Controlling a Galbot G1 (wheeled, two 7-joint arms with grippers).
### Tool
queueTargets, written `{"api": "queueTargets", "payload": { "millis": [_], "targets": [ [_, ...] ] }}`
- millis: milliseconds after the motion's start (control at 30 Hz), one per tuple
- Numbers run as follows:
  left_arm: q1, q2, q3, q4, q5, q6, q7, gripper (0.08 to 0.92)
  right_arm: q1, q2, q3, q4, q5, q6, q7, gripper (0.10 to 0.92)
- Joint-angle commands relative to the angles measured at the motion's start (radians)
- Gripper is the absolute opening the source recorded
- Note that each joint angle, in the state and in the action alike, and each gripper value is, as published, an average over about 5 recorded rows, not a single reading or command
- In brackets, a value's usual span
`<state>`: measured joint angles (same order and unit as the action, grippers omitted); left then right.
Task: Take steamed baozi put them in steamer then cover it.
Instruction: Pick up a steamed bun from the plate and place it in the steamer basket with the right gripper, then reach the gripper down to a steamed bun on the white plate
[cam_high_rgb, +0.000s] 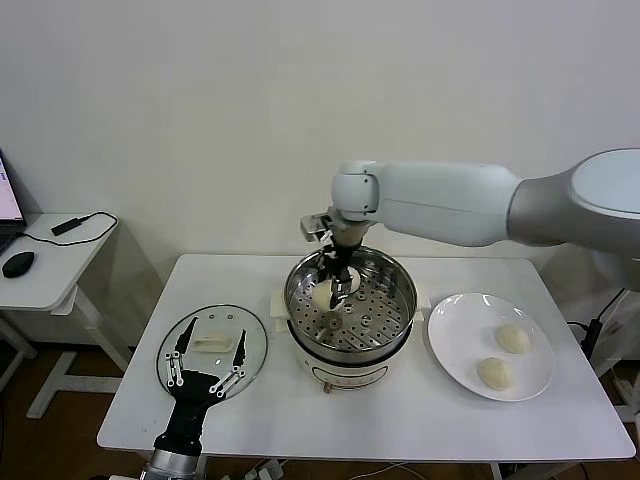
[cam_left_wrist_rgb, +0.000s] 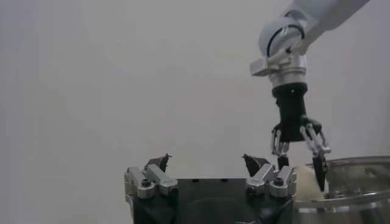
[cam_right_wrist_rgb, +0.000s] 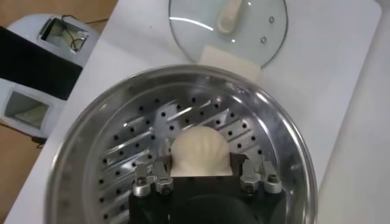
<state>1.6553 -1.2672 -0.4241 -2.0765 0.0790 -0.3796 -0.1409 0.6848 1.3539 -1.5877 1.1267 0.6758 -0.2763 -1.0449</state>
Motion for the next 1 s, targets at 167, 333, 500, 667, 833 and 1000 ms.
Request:
{"api": "queueTargets", "payload": {
  "millis": [167, 333, 500, 667, 833, 1000],
  "targets": [
    [0.0, 0.0, -0.002, 0.005, 0.0, -0.002, -0.001, 0.823, -0.057, 0.057, -0.003, -0.043, -0.001, -0.006, 0.027, 0.674],
    [0.001, 0.0, -0.006, 0.003, -0.002, -0.001, -0.002, 0.823, -0.076, 0.054, 0.007, -0.05, -0.005, -0.005, 0.041, 0.708],
    [0.0, -0.001, -0.009, 0.005, -0.004, 0.0, -0.003, 0.823, -0.086, 0.052, 0.016, -0.047, -0.003, -0.007, 0.069, 0.803],
    [0.001, 0.0, -0.007, 0.005, -0.005, 0.001, -0.003, 0.823, -0.046, 0.008, 0.027, -0.006, -0.012, -0.008, 0.051, 0.822],
    [0.0, 0.001, -0.003, 0.003, -0.004, 0.002, -0.003, 0.823, 0.05, -0.156, 0.068, 0.134, -0.061, -0.003, -0.014, 0.823],
    [-0.005, 0.001, 0.007, -0.002, 0.0, 0.005, -0.002, 0.823, 0.156, -0.37, 0.078, 0.278, -0.143, 0.033, -0.107, 0.823]
  ]
}}
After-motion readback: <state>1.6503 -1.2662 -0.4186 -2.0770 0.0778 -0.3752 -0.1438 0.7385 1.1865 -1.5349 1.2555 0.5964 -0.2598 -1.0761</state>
